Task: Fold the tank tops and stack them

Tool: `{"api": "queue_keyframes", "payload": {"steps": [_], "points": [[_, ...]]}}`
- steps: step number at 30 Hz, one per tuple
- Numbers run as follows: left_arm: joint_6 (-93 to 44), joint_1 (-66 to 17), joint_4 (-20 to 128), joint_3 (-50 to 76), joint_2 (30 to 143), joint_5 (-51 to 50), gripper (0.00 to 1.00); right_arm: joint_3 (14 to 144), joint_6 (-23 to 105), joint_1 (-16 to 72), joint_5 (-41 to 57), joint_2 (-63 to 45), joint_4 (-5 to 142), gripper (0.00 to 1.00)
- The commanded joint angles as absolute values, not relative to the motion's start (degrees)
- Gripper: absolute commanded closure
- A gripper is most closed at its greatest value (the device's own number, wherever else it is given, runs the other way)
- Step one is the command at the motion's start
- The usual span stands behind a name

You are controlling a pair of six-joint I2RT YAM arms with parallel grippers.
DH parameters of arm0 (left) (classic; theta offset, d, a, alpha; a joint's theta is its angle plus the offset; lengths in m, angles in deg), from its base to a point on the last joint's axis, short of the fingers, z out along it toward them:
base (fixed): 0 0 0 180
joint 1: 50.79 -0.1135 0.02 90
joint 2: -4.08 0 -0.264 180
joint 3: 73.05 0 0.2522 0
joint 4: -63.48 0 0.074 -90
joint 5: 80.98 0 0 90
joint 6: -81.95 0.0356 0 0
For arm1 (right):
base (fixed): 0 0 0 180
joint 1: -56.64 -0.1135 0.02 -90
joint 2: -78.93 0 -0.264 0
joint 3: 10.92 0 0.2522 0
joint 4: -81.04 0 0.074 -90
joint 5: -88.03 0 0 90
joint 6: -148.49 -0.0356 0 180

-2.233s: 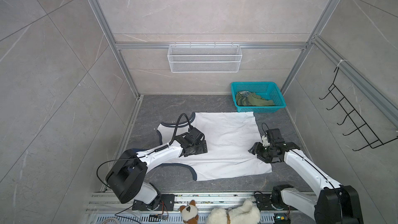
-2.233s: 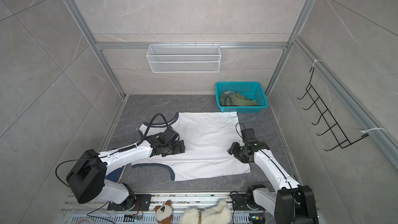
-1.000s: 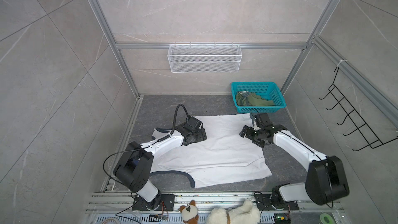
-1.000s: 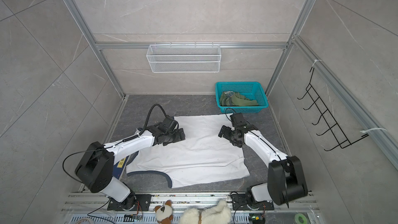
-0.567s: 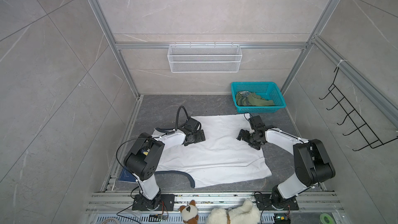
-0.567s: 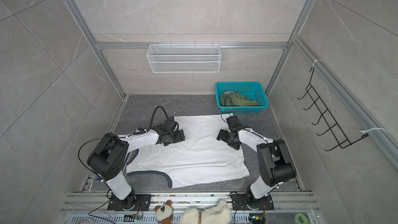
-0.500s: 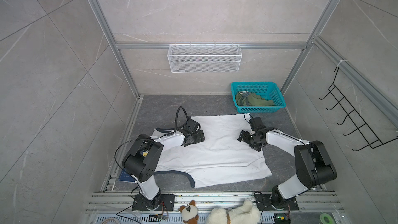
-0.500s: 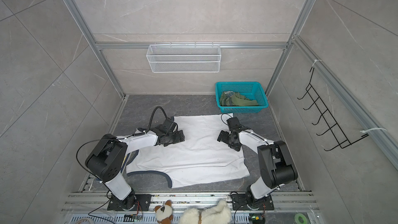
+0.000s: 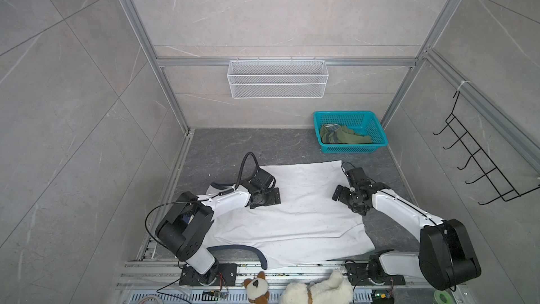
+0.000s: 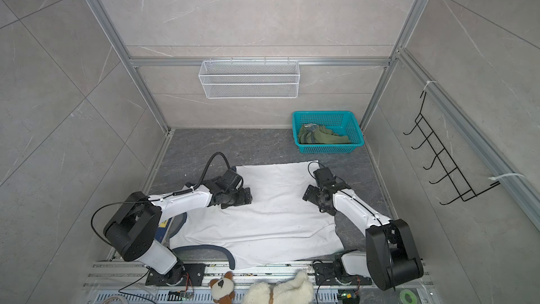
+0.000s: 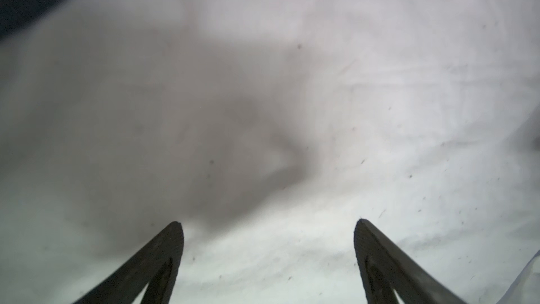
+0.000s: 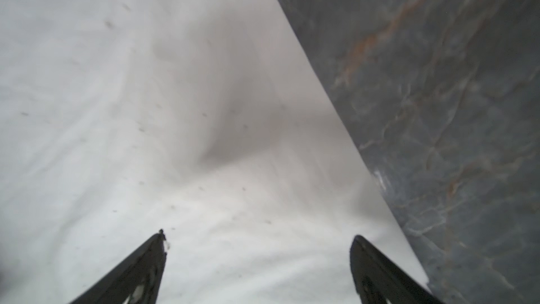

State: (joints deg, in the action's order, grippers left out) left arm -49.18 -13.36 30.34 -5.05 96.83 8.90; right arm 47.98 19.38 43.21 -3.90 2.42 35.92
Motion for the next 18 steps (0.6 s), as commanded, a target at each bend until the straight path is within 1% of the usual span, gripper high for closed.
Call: {"api": "queue_keyframes", "payload": {"steps": [1, 7, 10, 14, 18], "points": [[-44.04, -18.08, 27.04, 4.6, 99.86, 9.9, 0.08, 54.75, 25.63, 46.19, -2.47, 0.45, 39.83, 0.01], [-38.95, -23.63, 24.93, 17.44, 111.41, 10.39, 0.16, 64.57, 29.07, 52.0, 5.19, -12.39, 45.4, 0.05], [-36.84, -24.42, 23.23, 23.01, 116.54, 11.85, 0.2, 67.94, 29.35, 53.45, 6.14, -17.75, 47.25, 0.08], [-34.71, -25.53, 22.82, 27.17, 121.13, 14.22, 0.23, 70.56, 29.79, 54.69, 5.96, -22.85, 49.94, 0.11], [-33.59, -27.07, 22.81, 27.9, 123.16, 15.29, 0.25, 73.03, 30.05, 55.3, 6.45, -27.2, 50.94, 0.14]]}}
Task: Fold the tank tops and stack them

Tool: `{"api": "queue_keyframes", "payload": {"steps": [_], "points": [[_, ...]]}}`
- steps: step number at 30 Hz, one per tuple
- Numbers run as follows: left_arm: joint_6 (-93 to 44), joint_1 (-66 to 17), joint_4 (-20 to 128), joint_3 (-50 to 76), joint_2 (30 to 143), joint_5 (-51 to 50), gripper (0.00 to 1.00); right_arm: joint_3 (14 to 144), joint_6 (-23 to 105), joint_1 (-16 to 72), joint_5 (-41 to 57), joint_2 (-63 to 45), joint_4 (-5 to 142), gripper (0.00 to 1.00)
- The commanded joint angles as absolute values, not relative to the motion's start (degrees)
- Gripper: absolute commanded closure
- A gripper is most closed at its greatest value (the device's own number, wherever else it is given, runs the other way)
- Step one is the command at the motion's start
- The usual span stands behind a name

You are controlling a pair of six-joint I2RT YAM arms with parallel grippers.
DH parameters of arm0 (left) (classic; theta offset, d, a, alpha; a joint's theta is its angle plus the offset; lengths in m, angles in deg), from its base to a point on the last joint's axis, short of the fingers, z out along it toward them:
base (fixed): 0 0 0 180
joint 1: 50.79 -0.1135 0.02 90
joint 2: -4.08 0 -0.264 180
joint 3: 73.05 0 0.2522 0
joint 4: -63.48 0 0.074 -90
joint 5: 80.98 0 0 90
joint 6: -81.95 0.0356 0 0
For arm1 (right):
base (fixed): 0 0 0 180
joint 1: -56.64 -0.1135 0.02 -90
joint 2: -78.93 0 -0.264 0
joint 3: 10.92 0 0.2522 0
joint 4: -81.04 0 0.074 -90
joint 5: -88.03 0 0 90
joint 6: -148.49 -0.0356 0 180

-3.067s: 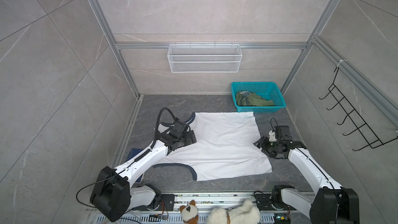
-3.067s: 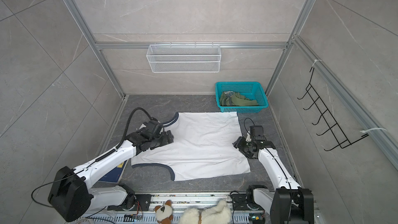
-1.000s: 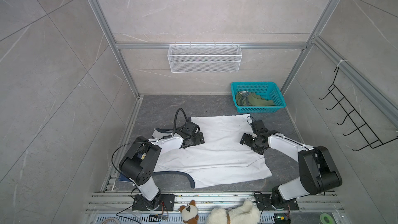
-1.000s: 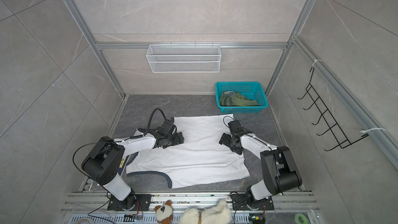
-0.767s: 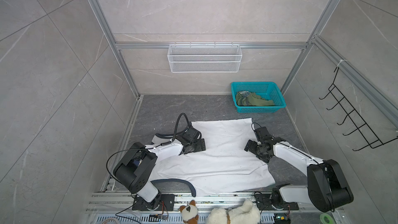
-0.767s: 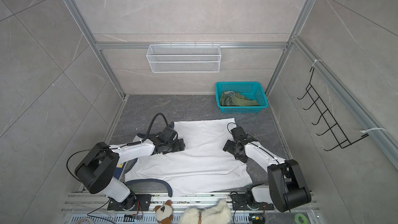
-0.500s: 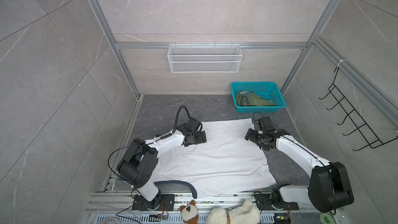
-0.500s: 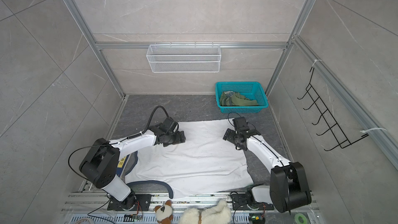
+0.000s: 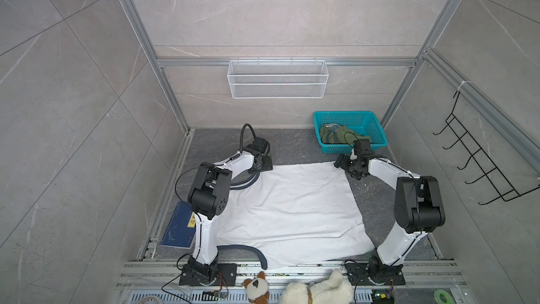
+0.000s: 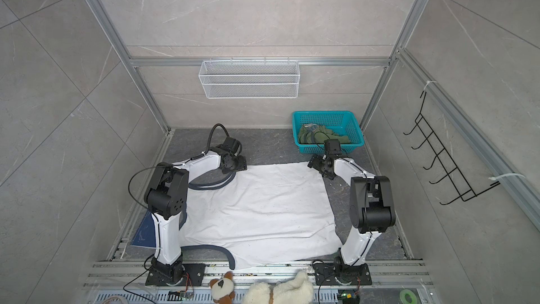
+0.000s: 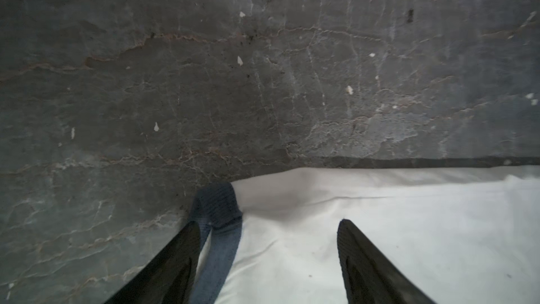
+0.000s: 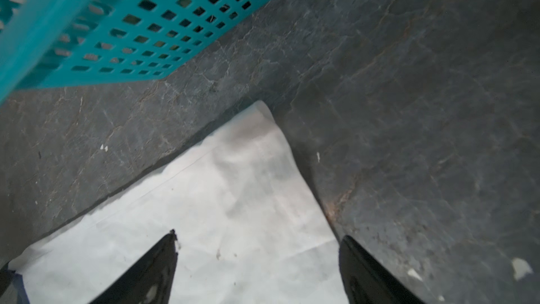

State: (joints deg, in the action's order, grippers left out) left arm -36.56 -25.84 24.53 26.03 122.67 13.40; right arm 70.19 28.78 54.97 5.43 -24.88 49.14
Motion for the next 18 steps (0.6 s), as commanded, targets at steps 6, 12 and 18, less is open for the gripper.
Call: {"api": "queue_keyframes", "payload": {"steps": [6, 12, 18], "points": [[-33.23, -27.71, 23.51, 28.0, 125.13, 11.17, 0.31, 77.71, 29.95, 55.64, 6.12, -33.25, 50.75, 0.19], [-33.28, -27.7, 23.72, 28.16, 126.51, 9.63, 0.38, 81.15, 29.24, 55.63, 6.18, -37.25, 50.69, 0.22], [-33.62, -27.67, 24.05, 28.45, 127.15, 8.42, 0.48, 83.04, 29.25, 55.61, 6.56, -40.15, 50.21, 0.26]]}}
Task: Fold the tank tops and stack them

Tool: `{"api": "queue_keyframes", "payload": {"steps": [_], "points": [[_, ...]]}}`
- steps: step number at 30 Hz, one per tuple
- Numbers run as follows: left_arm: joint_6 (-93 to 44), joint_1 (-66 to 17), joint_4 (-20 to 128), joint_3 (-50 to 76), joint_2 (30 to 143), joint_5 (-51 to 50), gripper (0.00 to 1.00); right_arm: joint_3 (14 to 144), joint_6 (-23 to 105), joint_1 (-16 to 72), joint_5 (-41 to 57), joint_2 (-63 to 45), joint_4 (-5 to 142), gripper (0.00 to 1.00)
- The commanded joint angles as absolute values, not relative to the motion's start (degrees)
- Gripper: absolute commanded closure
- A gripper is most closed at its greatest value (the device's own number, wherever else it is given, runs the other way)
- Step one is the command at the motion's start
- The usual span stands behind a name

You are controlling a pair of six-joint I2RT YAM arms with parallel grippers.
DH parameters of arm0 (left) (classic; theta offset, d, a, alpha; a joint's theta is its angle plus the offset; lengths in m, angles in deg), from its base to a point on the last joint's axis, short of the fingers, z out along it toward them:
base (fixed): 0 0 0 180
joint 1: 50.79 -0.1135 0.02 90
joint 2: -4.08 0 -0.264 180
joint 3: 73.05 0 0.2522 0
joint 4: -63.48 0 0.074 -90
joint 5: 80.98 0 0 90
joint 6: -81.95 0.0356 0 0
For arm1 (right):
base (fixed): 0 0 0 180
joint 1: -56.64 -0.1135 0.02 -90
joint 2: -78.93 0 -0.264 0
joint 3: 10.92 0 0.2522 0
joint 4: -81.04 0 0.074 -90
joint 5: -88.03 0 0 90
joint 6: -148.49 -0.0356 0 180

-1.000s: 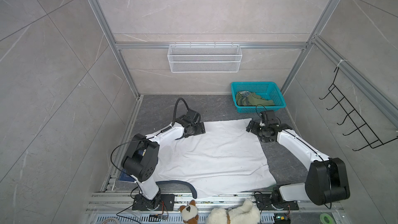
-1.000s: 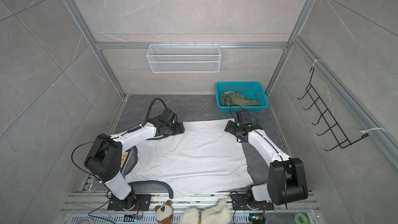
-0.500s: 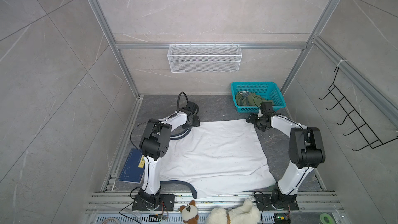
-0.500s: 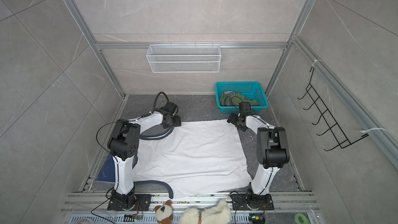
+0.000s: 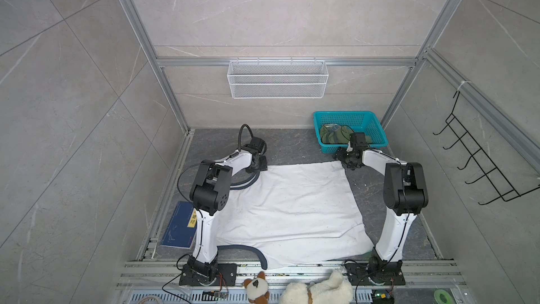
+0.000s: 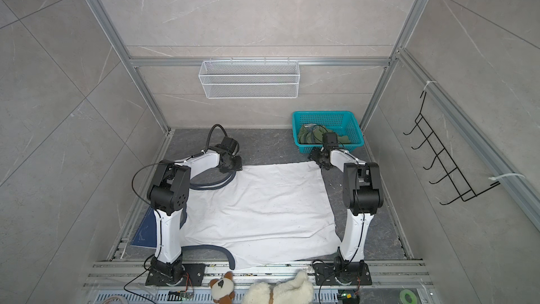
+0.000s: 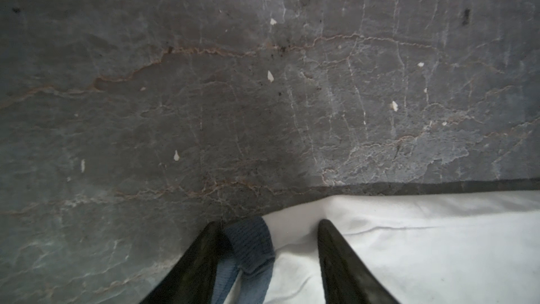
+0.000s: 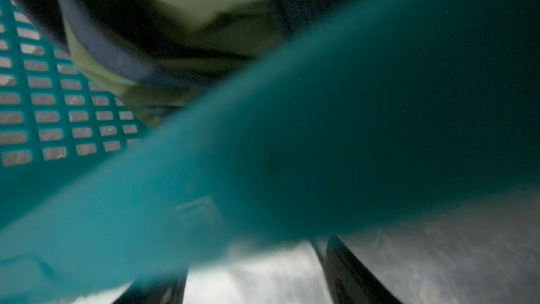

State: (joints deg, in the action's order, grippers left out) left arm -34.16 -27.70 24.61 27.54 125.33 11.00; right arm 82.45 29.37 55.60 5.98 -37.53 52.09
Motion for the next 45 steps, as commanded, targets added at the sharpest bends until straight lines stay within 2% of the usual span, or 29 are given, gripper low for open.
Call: {"api": "queue_keyframes", "payload": {"steps": [1, 7, 11, 16, 27, 33, 45], "points": [[-33.71, -27.67, 24.11, 28.5, 127.29, 8.36, 0.49, 83.03, 29.18, 55.59, 6.67, -40.24, 50.33, 0.27], [-34.39, -27.66, 24.3, 28.7, 127.06, 7.3, 0.59, 80.25, 28.46, 55.37, 9.15, -39.5, 53.76, 0.34], [-34.41, -27.67, 24.56, 28.34, 126.01, 7.1, 0.61, 72.62, 26.72, 55.33, 9.79, -35.02, 63.43, 0.36], [-34.41, -27.67, 24.92, 27.78, 125.11, 7.23, 0.62, 65.6, 23.78, 55.34, 6.08, -30.57, 70.75, 0.38], [-34.42, -27.67, 26.05, 26.89, 124.45, 6.08, 0.67, 69.06, 23.04, 54.94, 4.04, -33.0, 67.18, 0.42], [-34.42, -27.67, 26.51, 26.2, 123.88, 5.9, 0.7, 73.67, 24.44, 52.43, -0.2, -34.91, 61.26, 0.46], [-34.66, -27.68, 27.21, 24.99, 122.23, 5.76, 0.76, 75.3, 18.59, 51.46, -4.37, -36.78, 56.28, 0.55]]}}
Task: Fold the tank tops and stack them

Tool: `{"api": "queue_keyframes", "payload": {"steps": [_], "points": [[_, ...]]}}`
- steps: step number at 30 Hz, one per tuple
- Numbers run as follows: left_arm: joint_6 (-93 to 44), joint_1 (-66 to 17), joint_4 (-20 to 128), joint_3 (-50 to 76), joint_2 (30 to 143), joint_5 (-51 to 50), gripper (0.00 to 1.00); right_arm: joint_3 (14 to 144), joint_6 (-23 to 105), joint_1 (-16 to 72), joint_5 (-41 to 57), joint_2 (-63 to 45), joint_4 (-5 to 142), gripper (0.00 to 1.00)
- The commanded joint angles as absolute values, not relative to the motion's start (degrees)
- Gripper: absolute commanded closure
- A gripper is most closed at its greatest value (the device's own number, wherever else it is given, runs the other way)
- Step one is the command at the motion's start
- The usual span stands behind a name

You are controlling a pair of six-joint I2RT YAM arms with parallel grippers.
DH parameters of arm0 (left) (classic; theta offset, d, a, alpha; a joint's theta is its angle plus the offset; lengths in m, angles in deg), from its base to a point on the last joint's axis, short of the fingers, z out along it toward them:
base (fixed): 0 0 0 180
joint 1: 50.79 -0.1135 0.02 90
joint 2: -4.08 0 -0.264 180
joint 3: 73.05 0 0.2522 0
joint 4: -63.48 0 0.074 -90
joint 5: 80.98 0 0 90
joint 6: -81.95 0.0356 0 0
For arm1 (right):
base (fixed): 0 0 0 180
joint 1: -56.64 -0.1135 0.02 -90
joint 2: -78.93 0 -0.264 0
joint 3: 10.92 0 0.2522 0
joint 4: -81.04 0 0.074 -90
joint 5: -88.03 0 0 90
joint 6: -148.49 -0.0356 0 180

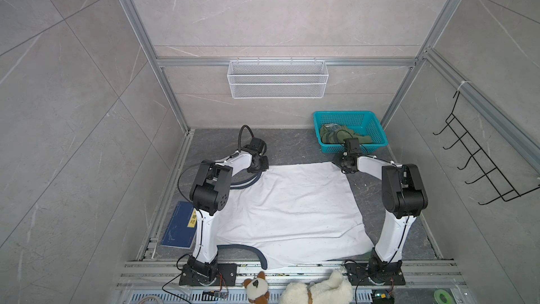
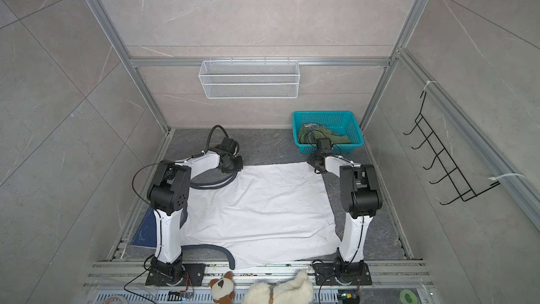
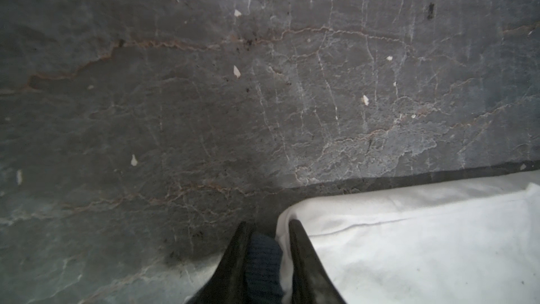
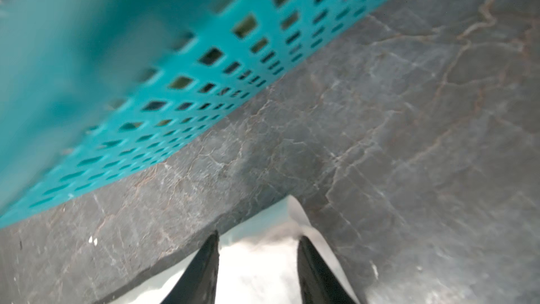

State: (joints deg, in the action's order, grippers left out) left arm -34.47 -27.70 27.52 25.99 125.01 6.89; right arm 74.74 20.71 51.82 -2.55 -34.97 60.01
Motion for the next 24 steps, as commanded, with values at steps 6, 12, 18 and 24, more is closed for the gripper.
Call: {"api": "queue_keyframes", "payload": {"steps": [6, 12, 18, 24], "points": [[-35.01, -27.68, 29.39, 23.23, 120.14, 4.55, 0.85, 77.46, 17.28, 49.95, -7.6, -38.02, 52.98, 0.58], [-36.04, -27.42, 31.98, 20.3, 116.64, 2.46, 0.89, 78.71, 16.85, 49.59, -8.72, -38.72, 52.1, 0.62], [-36.43, -26.97, 31.67, 18.62, 114.97, 2.5, 0.92, 79.83, 14.59, 48.64, -6.46, -41.26, 52.86, 0.56], [-36.44, -26.97, 31.57, 13.93, 112.38, 4.23, 1.0, 74.86, 13.02, 46.68, -6.26, -38.58, 57.52, 0.5]]}}
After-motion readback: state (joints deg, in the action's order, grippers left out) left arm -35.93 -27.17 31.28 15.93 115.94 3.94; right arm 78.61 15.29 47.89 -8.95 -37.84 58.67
